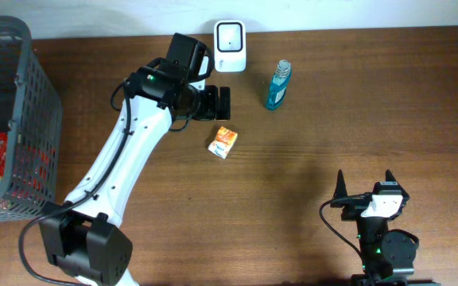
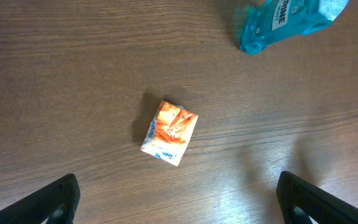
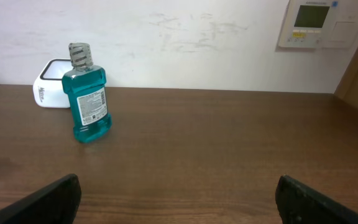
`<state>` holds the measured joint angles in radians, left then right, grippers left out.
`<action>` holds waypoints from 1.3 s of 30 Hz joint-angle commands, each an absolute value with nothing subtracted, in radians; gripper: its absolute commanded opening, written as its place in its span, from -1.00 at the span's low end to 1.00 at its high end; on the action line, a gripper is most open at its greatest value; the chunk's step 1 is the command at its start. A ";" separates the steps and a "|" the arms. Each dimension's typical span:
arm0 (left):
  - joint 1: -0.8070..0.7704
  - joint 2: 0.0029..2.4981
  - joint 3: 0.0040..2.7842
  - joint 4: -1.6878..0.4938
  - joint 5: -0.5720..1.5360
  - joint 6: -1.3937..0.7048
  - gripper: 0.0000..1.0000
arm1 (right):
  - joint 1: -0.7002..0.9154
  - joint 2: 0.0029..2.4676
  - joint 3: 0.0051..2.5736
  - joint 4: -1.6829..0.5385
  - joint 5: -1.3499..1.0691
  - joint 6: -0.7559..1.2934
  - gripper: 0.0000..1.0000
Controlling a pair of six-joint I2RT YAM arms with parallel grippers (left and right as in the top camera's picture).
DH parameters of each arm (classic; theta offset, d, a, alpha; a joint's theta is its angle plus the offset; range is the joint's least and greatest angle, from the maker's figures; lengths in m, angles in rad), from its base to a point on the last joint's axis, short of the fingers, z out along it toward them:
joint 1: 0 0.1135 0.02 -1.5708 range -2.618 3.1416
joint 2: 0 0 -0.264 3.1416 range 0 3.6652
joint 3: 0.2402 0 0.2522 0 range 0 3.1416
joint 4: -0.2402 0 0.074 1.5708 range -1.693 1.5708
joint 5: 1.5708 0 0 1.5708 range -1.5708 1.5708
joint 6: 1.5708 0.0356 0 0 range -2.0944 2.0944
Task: Scan the item barcode
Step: 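Place the orange snack box on the table center with the left gripper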
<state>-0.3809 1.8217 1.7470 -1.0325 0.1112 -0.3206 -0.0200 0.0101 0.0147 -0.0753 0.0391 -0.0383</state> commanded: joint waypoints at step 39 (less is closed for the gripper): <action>-0.372 1.988 1.553 -0.979 -0.258 -0.599 -1.00 | -0.027 0.005 0.006 -0.079 0.039 -0.045 0.97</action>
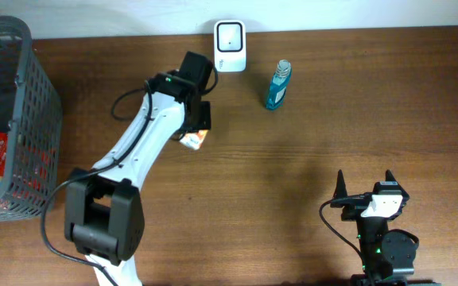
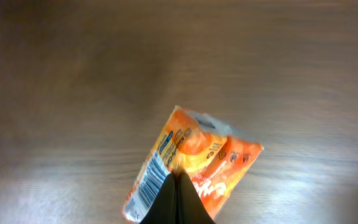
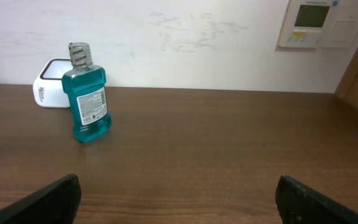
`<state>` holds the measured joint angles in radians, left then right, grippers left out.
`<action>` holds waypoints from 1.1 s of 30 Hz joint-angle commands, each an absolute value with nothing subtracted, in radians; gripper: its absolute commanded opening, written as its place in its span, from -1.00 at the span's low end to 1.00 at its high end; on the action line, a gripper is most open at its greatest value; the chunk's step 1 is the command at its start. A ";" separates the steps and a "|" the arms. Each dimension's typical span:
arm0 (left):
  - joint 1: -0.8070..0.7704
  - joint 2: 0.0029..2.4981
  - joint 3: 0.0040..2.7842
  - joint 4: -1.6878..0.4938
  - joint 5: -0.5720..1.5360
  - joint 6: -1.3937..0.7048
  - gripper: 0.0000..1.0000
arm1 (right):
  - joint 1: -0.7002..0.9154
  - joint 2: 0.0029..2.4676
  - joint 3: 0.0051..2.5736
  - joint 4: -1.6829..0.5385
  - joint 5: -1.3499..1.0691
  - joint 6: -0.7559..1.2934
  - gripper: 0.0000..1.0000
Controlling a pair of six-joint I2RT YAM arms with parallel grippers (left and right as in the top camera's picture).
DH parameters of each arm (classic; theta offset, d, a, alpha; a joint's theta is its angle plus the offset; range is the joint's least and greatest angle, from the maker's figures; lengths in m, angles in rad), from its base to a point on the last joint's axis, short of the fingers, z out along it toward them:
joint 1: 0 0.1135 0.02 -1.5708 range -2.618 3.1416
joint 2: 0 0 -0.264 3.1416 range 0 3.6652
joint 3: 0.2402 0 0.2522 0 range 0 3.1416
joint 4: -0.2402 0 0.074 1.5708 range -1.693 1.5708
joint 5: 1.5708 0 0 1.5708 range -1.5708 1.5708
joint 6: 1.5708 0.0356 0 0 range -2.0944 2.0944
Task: Scan the item barcode
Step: 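Place the orange snack box on the table center with the left gripper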
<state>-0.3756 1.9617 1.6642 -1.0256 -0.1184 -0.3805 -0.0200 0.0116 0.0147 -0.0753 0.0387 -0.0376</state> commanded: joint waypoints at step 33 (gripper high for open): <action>-0.454 1.961 1.540 -1.031 0.259 -0.018 0.20 | -0.027 0.005 0.006 -0.079 0.039 -0.045 0.97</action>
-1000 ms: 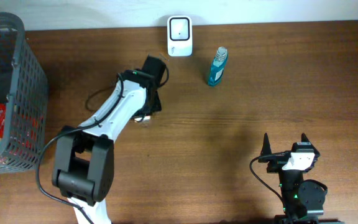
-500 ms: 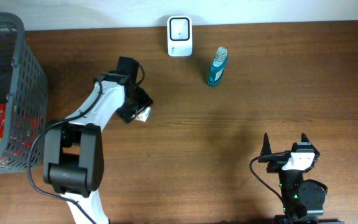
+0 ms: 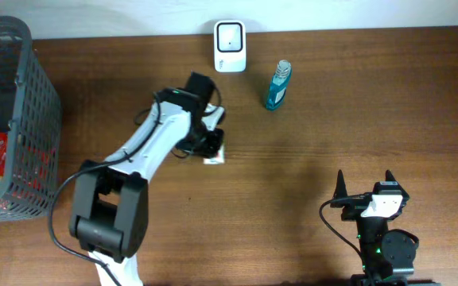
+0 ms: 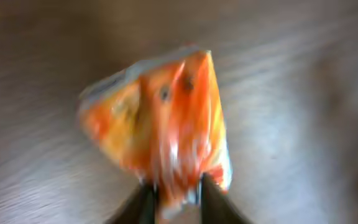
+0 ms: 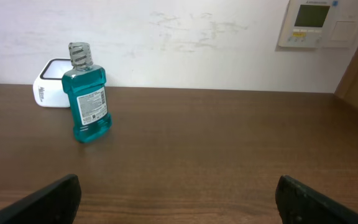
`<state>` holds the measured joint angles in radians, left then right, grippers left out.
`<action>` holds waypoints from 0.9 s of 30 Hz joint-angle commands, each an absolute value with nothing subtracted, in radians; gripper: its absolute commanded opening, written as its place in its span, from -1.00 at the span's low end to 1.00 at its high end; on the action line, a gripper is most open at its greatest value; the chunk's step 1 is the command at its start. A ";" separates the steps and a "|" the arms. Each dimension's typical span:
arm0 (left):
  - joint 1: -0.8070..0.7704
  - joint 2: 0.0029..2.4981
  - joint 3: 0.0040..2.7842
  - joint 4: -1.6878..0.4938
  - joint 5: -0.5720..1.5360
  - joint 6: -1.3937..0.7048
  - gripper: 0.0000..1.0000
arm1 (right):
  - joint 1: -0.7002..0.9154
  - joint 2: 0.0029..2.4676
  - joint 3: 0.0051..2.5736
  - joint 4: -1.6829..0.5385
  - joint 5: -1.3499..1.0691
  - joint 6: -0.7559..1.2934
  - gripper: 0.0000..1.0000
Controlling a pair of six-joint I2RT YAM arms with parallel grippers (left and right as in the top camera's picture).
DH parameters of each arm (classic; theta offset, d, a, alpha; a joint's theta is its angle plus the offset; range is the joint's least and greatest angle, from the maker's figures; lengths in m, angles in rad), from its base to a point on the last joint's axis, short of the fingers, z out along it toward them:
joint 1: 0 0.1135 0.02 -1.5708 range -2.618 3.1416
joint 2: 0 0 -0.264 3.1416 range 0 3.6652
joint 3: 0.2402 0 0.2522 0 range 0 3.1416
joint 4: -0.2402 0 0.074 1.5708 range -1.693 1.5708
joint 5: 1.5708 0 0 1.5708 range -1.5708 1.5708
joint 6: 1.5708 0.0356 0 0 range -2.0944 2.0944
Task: Scan the item barcode
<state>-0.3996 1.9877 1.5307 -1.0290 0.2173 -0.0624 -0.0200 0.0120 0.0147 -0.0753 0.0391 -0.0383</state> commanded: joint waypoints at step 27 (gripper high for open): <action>-0.064 1.932 1.980 -1.385 0.081 -0.276 0.98 | -0.027 1.129 0.865 -0.289 -1.255 0.244 0.97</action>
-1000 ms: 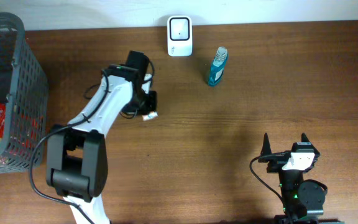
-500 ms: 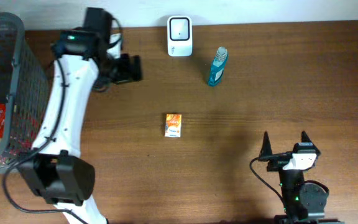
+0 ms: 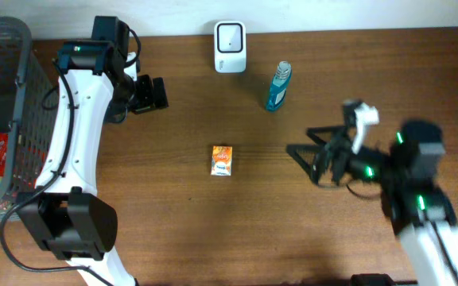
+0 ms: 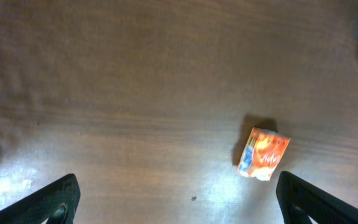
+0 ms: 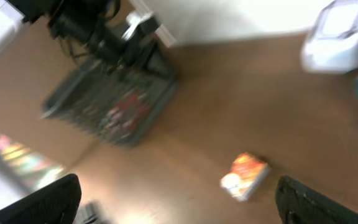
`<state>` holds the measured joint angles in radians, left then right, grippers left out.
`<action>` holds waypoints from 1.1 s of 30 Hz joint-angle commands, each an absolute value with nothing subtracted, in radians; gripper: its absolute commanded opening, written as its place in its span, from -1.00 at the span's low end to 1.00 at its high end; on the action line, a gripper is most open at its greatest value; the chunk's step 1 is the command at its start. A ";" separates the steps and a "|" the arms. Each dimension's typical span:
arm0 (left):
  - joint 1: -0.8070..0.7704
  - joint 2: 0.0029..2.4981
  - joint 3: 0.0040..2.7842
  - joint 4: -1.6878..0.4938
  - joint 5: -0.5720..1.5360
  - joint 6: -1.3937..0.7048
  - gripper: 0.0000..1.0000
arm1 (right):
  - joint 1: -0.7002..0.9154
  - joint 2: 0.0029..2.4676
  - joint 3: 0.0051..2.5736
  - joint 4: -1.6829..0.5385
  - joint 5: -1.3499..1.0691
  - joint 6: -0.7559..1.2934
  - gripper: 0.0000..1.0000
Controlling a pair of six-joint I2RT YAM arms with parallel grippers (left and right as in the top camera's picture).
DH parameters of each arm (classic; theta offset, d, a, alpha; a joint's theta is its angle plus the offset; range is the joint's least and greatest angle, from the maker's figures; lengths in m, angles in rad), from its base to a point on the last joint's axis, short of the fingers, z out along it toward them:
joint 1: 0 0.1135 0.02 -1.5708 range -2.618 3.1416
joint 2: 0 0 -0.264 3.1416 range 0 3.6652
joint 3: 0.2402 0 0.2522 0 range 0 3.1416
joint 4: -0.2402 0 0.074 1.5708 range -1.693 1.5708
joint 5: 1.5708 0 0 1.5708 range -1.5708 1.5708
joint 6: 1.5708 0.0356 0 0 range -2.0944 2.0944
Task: Scan the item barcode
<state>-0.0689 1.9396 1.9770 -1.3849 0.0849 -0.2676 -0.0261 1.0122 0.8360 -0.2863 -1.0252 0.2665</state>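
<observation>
The small orange packet (image 3: 223, 160) lies flat on the brown table, held by nothing; it also shows in the left wrist view (image 4: 263, 154) and, blurred, in the right wrist view (image 5: 244, 176). The white scanner (image 3: 229, 36) stands at the table's back edge. My left gripper (image 3: 161, 94) is open at the back left, well away from the packet. My right gripper (image 3: 302, 161) is open to the right of the packet and faces it. Its fingers (image 5: 306, 202) frame the packet from a distance.
A blue mouthwash bottle (image 3: 277, 85) stands to the right of the scanner. A grey wire basket (image 3: 10, 119) holding packaged goods fills the left edge, close to the left arm. The basket (image 5: 114, 106) also appears in the right wrist view.
The left gripper, then shut on the packet at the table's middle, is now open at the back left, and the packet lies on the table. The right arm has left its front-right rest and faces the packet.
The packet first lay below the open left gripper near the scanner. Then the left gripper was shut on it, and later held it a little further forward. Now the packet lies free mid-table, the left gripper is away near the basket and the right arm has come in.
</observation>
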 commanded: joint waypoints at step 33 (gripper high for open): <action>0.447 1.892 2.494 -1.398 0.057 -0.288 0.12 | -0.027 1.100 0.910 -1.059 -0.160 0.197 0.97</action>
